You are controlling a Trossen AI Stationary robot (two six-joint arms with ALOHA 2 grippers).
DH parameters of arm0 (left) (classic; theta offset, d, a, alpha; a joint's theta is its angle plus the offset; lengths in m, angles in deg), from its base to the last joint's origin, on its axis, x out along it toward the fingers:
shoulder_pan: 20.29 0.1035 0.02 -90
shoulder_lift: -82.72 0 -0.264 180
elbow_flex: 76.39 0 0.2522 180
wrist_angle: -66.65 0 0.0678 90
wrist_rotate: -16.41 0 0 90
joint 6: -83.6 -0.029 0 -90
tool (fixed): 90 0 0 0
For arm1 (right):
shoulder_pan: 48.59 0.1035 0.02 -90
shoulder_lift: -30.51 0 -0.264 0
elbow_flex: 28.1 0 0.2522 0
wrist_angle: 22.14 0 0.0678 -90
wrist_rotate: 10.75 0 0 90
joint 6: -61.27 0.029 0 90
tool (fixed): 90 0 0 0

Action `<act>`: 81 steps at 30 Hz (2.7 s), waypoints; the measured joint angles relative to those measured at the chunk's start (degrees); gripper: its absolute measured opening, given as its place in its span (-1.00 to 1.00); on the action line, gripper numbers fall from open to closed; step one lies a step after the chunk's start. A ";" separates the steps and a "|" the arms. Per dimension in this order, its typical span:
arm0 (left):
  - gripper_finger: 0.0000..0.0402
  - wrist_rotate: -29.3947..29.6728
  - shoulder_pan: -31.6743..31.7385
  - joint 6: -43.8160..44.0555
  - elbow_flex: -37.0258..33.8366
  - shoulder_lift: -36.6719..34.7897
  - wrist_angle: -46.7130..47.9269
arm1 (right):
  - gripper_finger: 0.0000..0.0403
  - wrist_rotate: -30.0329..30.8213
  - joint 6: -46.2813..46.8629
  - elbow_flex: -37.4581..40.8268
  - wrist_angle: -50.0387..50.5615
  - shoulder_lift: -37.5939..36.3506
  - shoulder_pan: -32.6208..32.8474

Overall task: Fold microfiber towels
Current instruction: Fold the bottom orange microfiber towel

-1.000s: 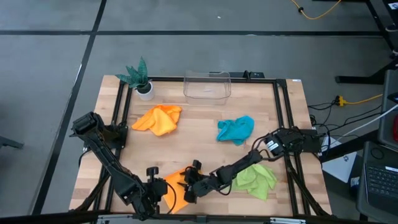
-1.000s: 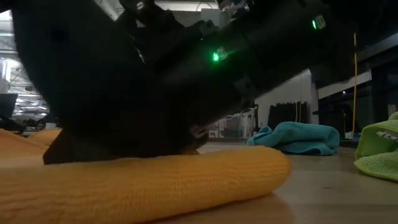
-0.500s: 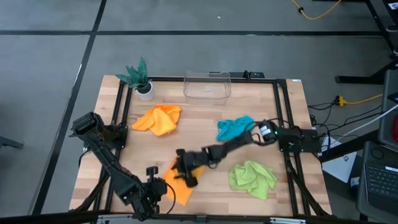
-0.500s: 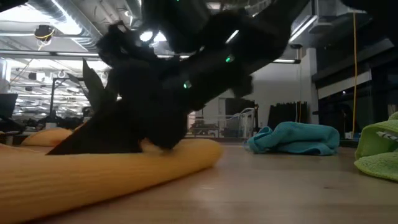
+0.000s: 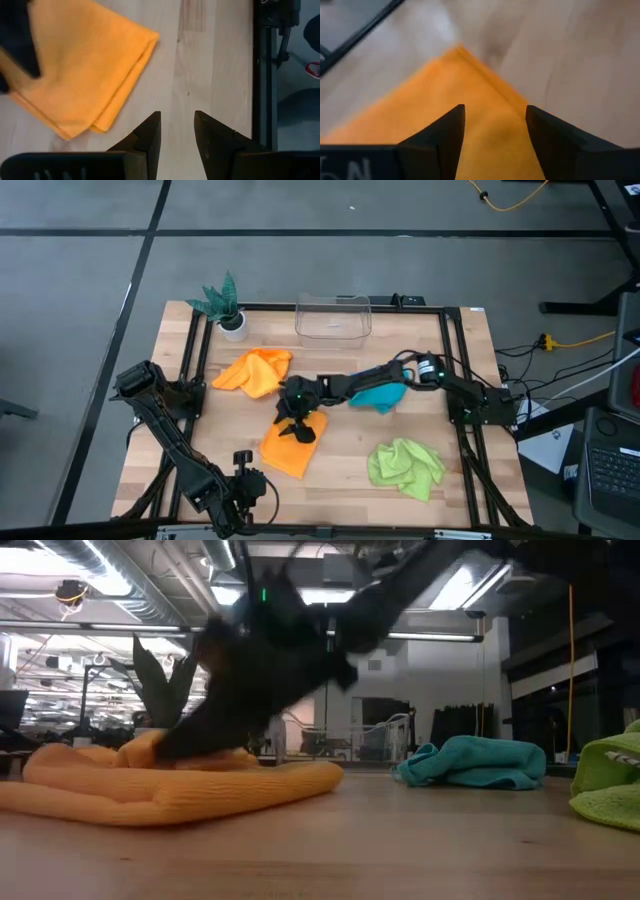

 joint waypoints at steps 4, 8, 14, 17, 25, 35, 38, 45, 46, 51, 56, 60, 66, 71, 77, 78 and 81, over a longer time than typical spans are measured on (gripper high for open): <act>-0.46 0.47 0.00 0.00 0.00 -0.02 0.10 | 0.06 4.57 3.56 -1.31 2.11 -3.04 1.87; -0.46 1.25 -0.17 0.00 -0.02 -0.02 -0.06 | 0.06 17.77 7.91 -0.85 5.10 -4.46 5.56; -0.46 1.64 -0.79 0.00 -0.02 -0.02 -0.27 | 0.06 42.65 17.30 0.27 7.69 -4.74 11.65; -0.46 1.67 -0.79 0.02 -0.02 -0.02 -0.28 | 0.06 50.64 21.18 2.78 3.66 -4.74 14.31; -0.46 3.00 -0.87 -0.02 -0.02 -0.02 -0.30 | 0.06 66.22 29.90 17.73 -27.45 -3.75 17.72; -0.46 5.21 -0.63 -0.28 -0.02 -0.02 -0.63 | 0.06 68.47 31.03 20.56 -36.59 -0.08 18.06; -0.46 5.81 -0.60 -0.31 -0.03 -0.02 -0.69 | 0.06 70.19 27.15 19.04 -36.66 0.11 18.32; -0.46 6.12 -0.61 -0.44 -0.02 -0.02 -0.69 | 0.06 69.04 27.05 17.97 -36.82 0.89 18.63; -0.46 6.15 -0.61 -0.44 -0.02 -0.02 -0.69 | 0.06 69.06 27.25 17.99 -36.64 1.34 18.74; -0.46 6.26 -0.61 -0.44 -0.02 -0.02 -0.69 | 0.06 69.00 25.10 18.07 -36.94 2.65 19.91; -0.46 6.29 -0.60 -0.46 -0.02 -0.02 -0.67 | 0.06 64.12 21.01 18.05 -36.95 2.65 20.25; -0.46 6.32 -0.61 -0.46 -0.02 -0.02 -0.67 | 0.06 58.60 20.43 18.02 -32.80 2.65 19.47; -0.46 6.32 -0.61 -0.46 -0.02 -0.02 -0.67 | 0.06 42.51 9.18 17.66 -28.00 2.10 15.31; -0.46 6.32 -0.61 -0.46 -0.04 -0.02 -0.66 | 0.06 21.66 2.74 17.71 -28.25 1.59 9.76; -0.46 6.30 -0.61 -0.44 -0.04 -0.02 -0.67 | 0.06 13.00 4.05 18.15 -24.57 -1.66 6.31; -0.46 6.30 -0.61 -0.44 -0.03 -0.02 -0.67 | 0.06 12.39 4.08 18.26 -22.91 -2.76 6.01; -0.46 6.30 -0.61 -0.46 -0.04 -0.02 -0.67 | 0.06 12.72 4.15 18.33 -18.02 -6.97 5.71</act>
